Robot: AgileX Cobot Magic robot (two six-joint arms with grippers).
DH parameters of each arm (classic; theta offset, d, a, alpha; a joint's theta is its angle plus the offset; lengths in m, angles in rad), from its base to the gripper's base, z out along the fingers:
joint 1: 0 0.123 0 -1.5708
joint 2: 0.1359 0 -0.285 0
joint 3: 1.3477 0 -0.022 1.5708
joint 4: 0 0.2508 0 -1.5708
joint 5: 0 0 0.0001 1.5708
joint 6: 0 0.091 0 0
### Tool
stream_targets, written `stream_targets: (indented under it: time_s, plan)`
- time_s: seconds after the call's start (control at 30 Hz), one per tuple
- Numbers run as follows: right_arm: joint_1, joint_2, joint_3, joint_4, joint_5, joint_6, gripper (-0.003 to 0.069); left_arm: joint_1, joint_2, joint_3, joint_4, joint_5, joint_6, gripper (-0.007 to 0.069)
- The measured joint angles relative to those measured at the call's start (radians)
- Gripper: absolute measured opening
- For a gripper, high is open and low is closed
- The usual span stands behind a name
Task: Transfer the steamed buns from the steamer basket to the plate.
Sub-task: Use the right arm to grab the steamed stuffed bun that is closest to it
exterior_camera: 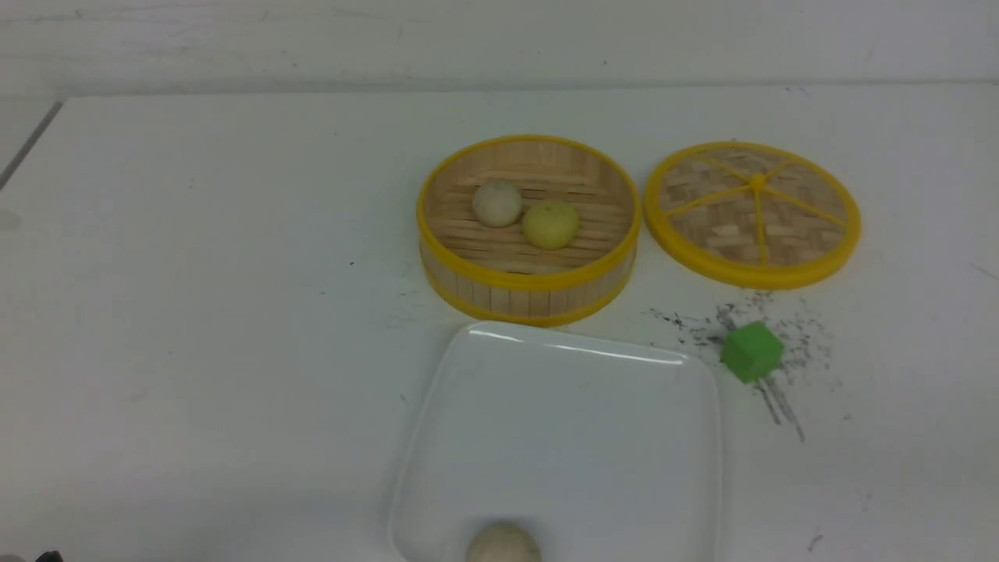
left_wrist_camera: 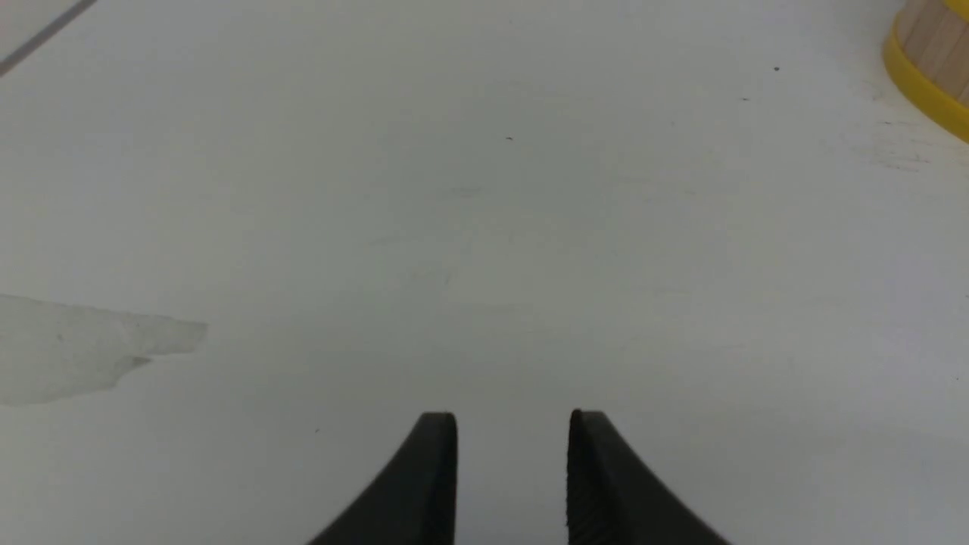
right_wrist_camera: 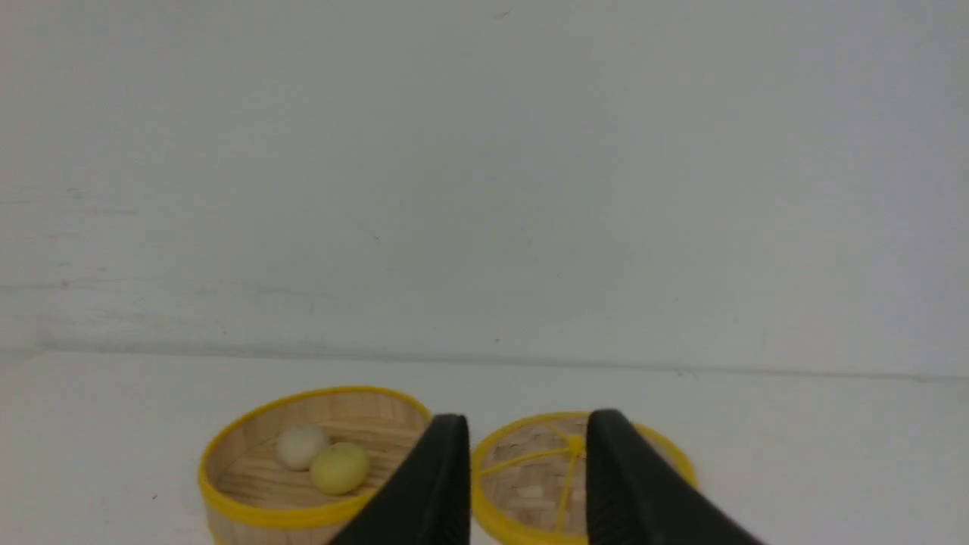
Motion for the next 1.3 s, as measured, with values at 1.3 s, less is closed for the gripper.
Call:
stream_targets:
  time_s: [1.3]
  plan:
    - [0.0,-0.001,0.0,0.134,0.046,0.035,0.0242,0.0,0.0,0.0,-0.006,-0.084,0.0,0.024]
